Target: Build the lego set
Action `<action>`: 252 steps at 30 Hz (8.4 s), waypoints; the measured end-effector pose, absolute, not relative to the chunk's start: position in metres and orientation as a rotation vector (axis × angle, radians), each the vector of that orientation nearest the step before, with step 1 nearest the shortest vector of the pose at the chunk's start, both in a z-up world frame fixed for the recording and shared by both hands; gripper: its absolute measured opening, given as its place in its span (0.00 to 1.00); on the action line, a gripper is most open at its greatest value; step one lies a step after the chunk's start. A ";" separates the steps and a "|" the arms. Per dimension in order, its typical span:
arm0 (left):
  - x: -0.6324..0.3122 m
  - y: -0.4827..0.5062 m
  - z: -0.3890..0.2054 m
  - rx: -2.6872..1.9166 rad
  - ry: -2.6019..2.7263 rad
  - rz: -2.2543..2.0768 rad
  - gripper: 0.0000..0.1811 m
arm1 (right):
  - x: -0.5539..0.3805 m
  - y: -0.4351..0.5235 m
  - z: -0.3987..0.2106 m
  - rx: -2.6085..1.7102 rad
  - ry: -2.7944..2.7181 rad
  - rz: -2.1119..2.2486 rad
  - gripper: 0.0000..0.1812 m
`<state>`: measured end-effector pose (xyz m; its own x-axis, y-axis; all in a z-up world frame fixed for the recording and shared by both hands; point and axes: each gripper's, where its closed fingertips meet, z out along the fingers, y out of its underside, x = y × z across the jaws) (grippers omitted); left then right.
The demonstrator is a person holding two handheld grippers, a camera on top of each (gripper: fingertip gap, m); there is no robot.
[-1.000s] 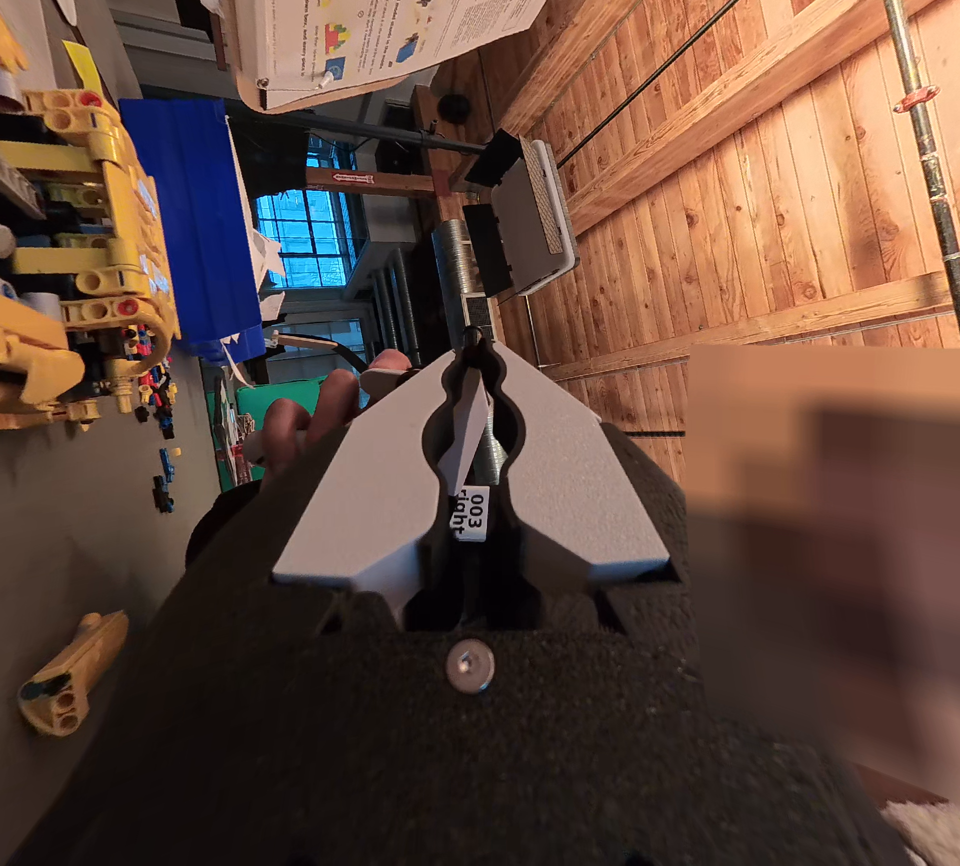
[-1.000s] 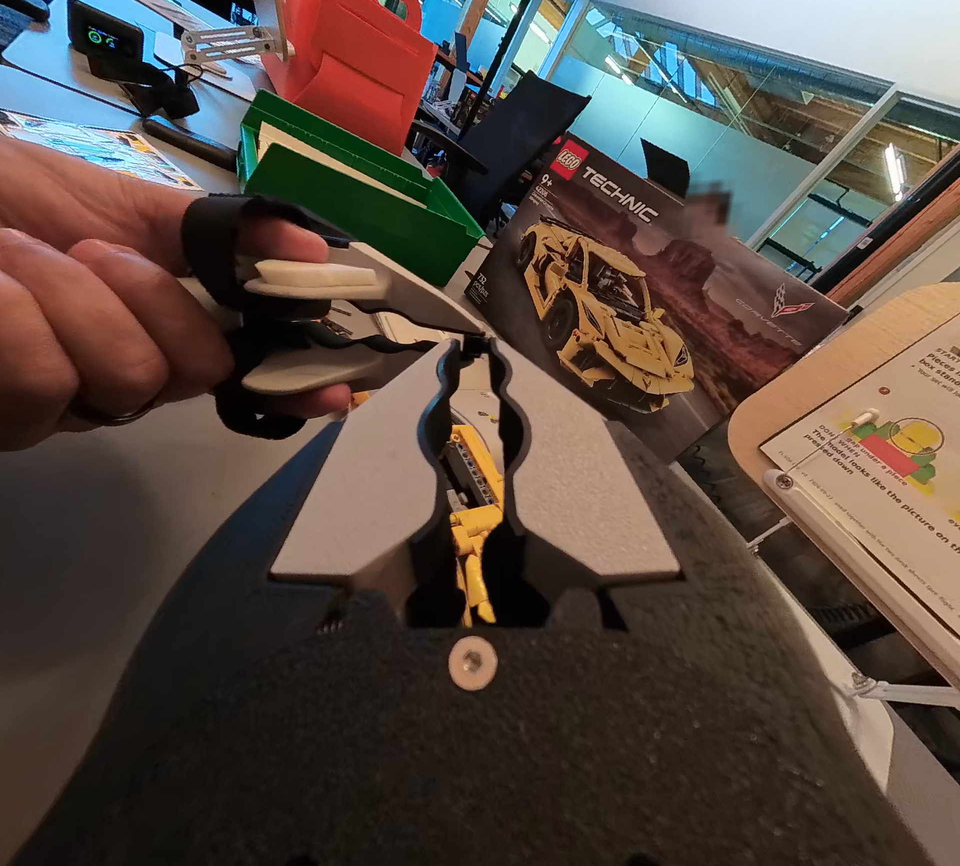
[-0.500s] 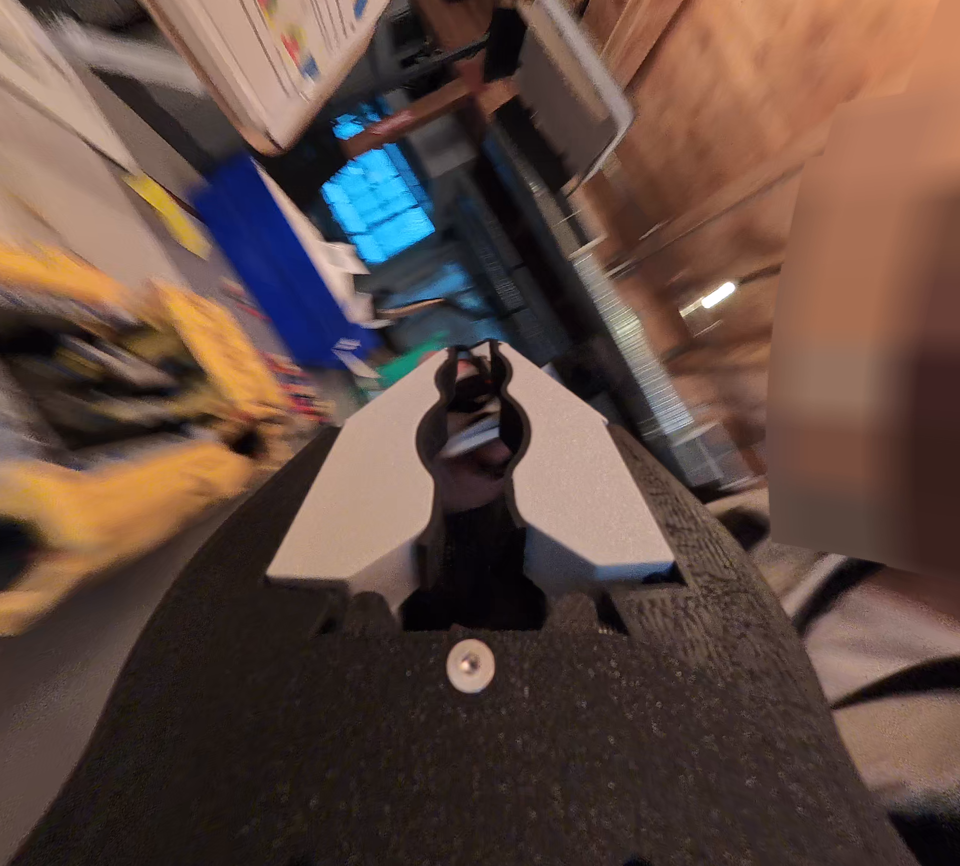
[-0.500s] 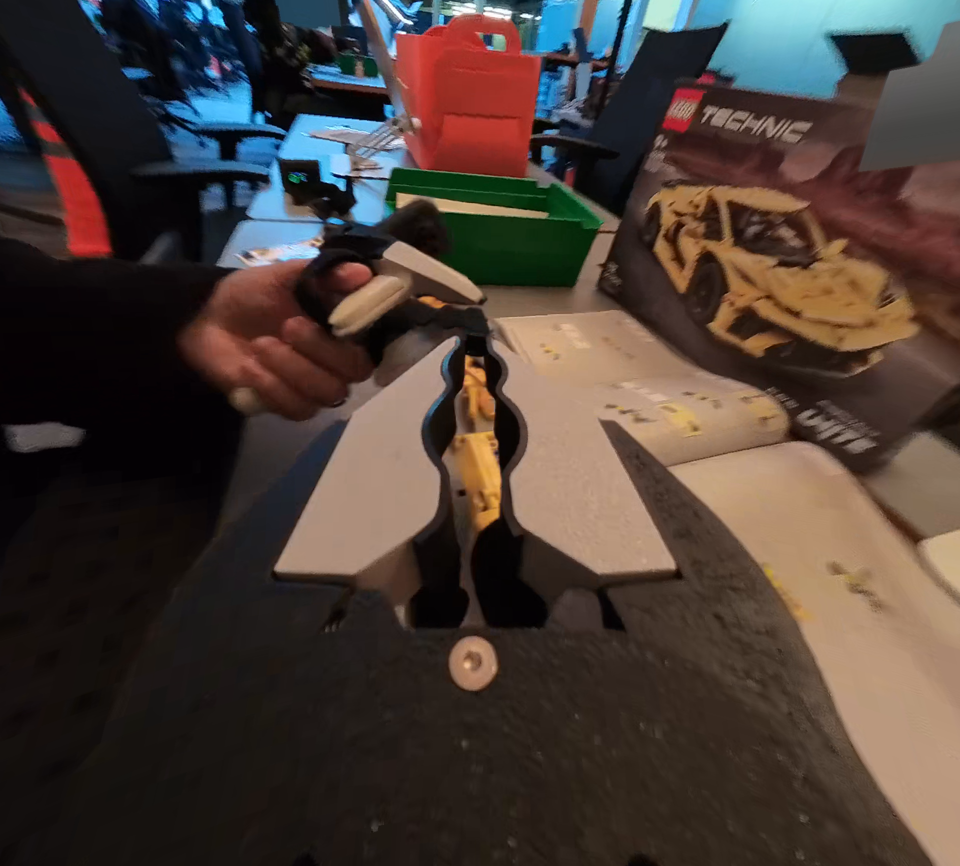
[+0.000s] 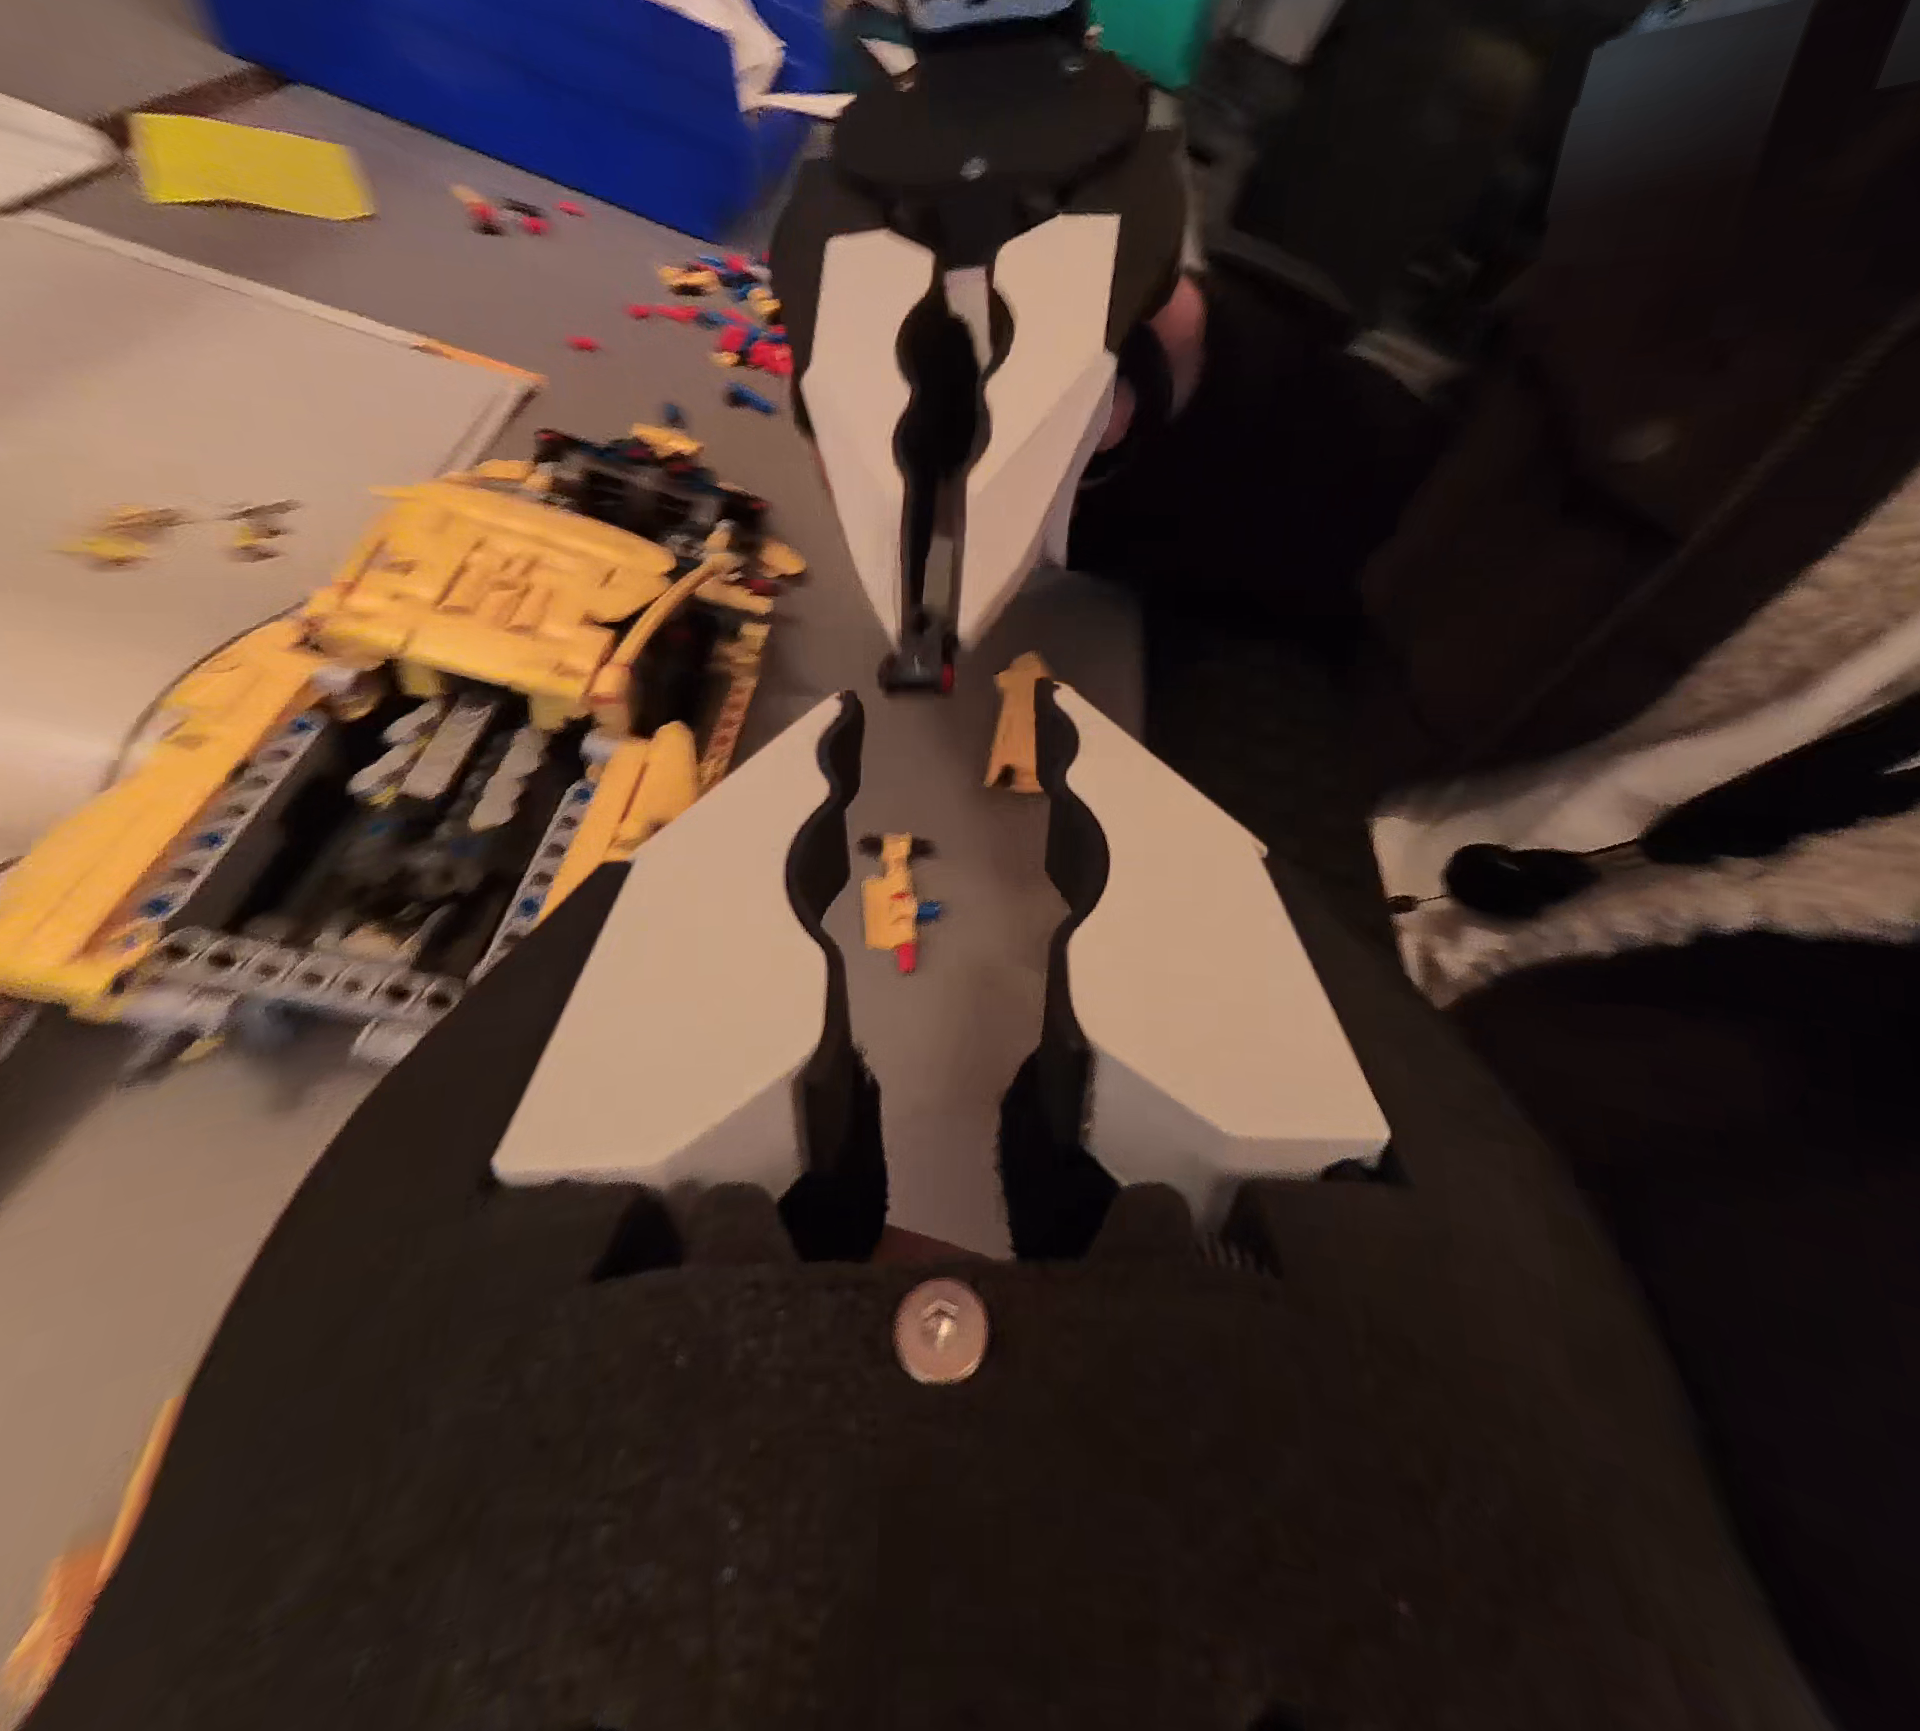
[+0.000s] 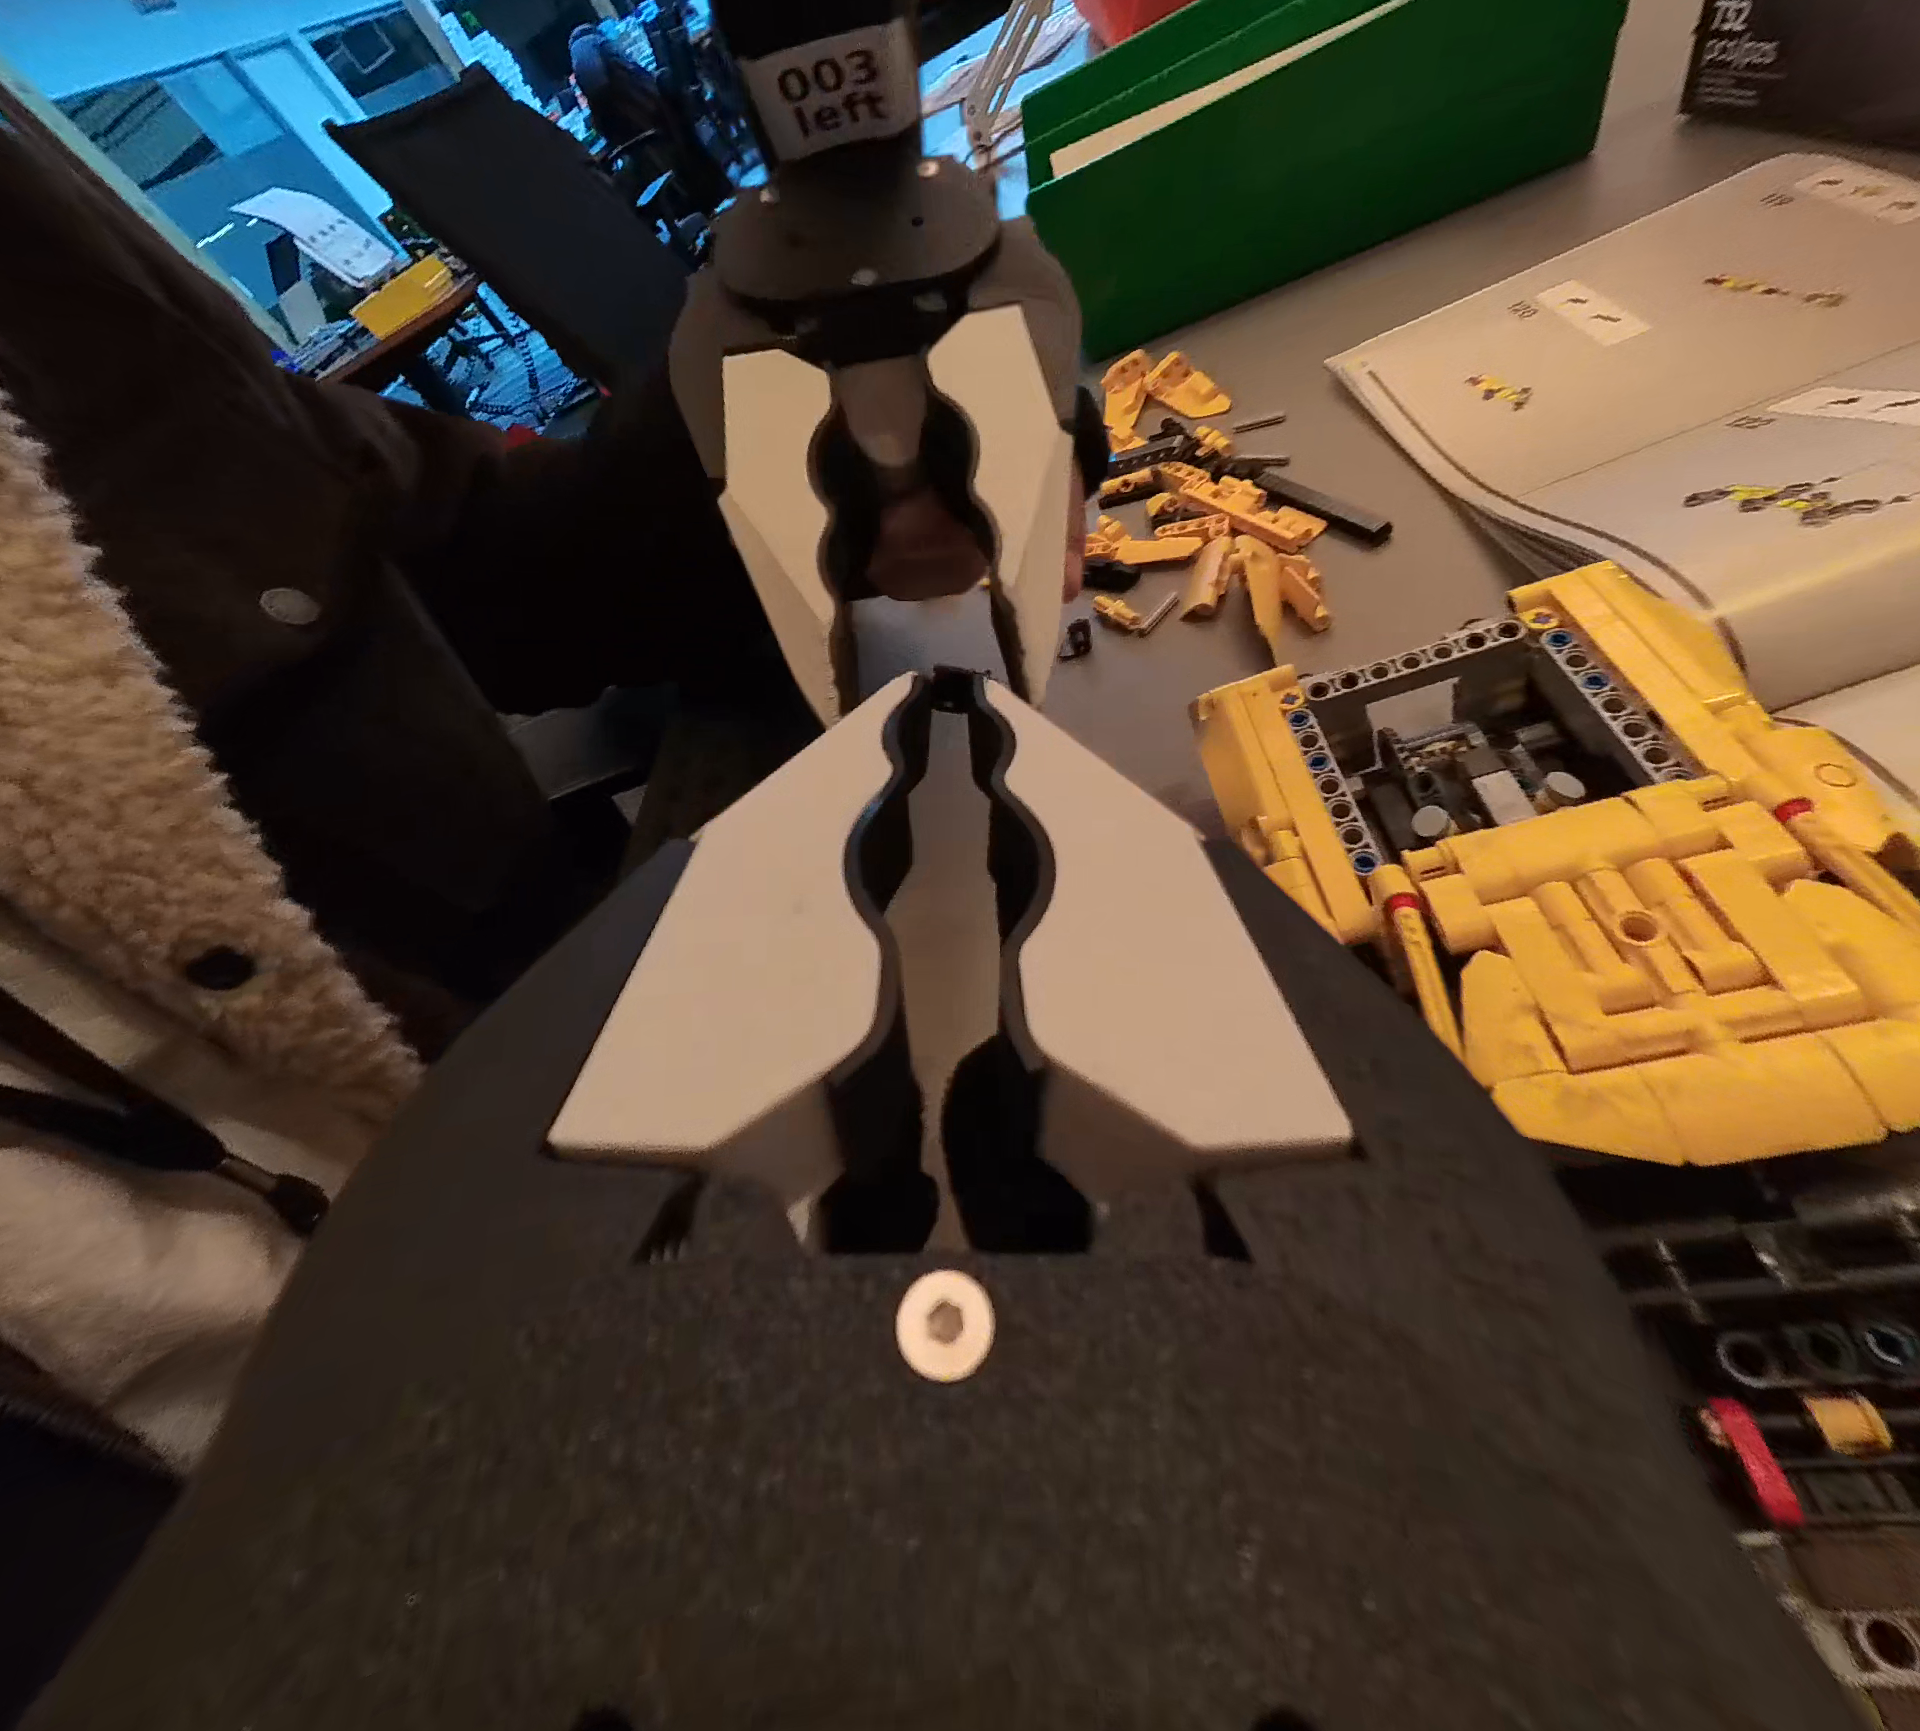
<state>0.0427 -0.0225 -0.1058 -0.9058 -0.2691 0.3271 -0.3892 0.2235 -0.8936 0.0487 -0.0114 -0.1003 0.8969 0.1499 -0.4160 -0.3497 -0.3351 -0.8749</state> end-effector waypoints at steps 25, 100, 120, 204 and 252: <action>0.030 -0.015 -0.114 0.530 -2.364 1.816 0.07 | 0.031 -0.013 -0.108 -1.856 0.000 0.518 0.08; 0.023 -0.016 -0.177 0.626 -2.755 1.783 0.06 | 0.043 -0.018 -0.148 -1.991 -0.102 0.278 0.02; 0.028 -0.009 -0.157 0.720 -2.585 1.930 0.07 | 0.029 -0.010 -0.155 -1.941 -0.145 0.321 0.13; 0.047 -0.001 -0.126 0.708 -2.921 2.228 0.03 | 0.061 -0.002 -0.129 -1.853 0.105 0.163 0.20; 0.053 -0.003 -0.134 0.320 -3.764 1.915 0.03 | 0.066 0.006 -0.143 -1.950 0.364 0.254 0.25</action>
<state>0.0530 -0.0034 -0.1343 -0.4509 -0.4996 -0.7397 0.3039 0.6933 -0.6535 0.0662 0.0064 -0.1431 0.9300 -0.1360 -0.3414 -0.3673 -0.3693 -0.8536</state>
